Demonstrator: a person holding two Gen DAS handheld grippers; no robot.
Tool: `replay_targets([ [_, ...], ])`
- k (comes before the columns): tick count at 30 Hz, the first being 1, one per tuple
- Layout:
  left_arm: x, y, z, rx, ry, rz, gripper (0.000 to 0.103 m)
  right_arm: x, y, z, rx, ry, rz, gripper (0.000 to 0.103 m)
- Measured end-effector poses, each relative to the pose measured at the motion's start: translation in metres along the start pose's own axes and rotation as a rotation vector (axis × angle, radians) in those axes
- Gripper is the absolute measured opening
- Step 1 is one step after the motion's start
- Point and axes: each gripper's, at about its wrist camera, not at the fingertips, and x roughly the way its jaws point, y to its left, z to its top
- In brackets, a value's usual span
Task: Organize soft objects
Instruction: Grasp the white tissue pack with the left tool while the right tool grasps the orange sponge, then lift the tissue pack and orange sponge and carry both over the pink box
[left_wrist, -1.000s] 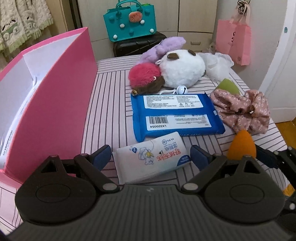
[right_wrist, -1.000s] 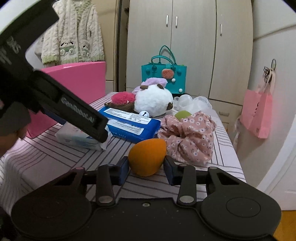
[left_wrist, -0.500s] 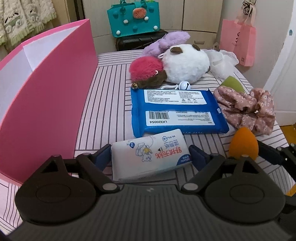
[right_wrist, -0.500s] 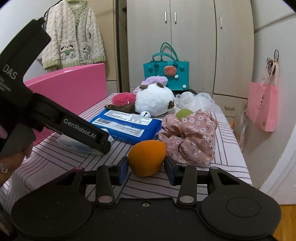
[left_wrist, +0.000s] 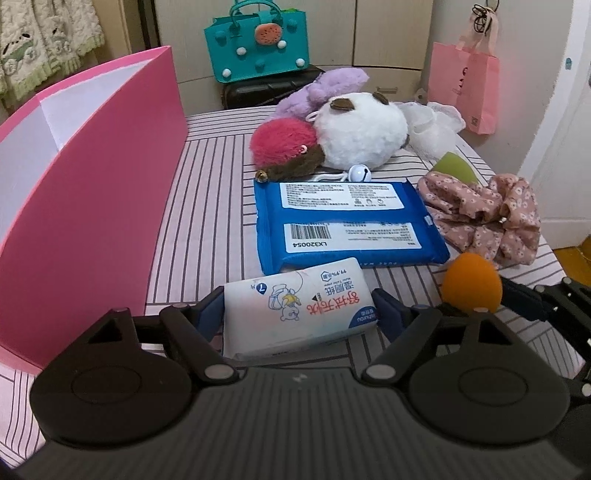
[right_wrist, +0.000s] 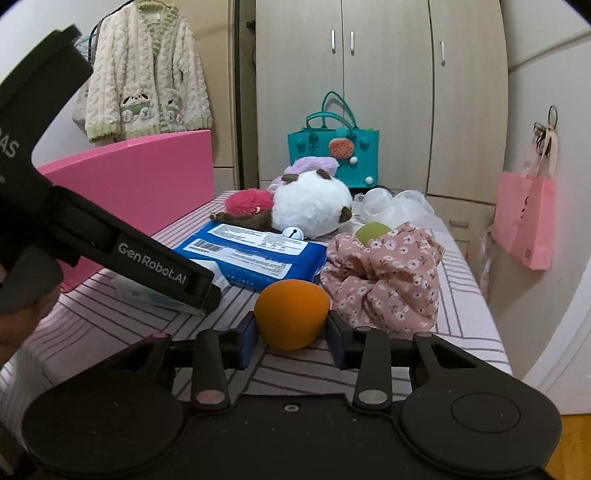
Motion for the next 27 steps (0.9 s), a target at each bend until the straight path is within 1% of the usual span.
replay_targets([
  [2, -0.001, -0.001, 0.000, 0.012, 0.007, -0.011, 0.081, -0.003, -0.001, 0.000, 0.014, 0.011, 0.025, 0.044],
  [6, -0.004, -0.005, -0.003, 0.029, 0.006, -0.007, 0.081, -0.008, 0.000, 0.001, 0.027, 0.017, 0.052, 0.044],
  [11, -0.010, -0.009, -0.007, 0.041, 0.024, -0.048, 0.081, -0.013, -0.002, 0.002, 0.046, 0.025, 0.057, 0.044],
  [18, -0.021, -0.013, -0.010, 0.078, 0.051, -0.088, 0.081, -0.020, -0.009, 0.006, 0.065, 0.071, 0.090, 0.044],
  [21, -0.026, -0.016, -0.011, 0.101, 0.051, -0.084, 0.081, -0.026, -0.014, 0.008, 0.068, 0.088, 0.106, 0.044],
  [23, -0.030, -0.017, -0.012, 0.112, 0.055, -0.082, 0.081, -0.028, -0.018, 0.009, 0.072, 0.109, 0.112, 0.044],
  [27, -0.042, -0.014, -0.010, 0.118, 0.068, -0.110, 0.081, -0.035, -0.025, 0.014, 0.090, 0.159, 0.131, 0.045],
])
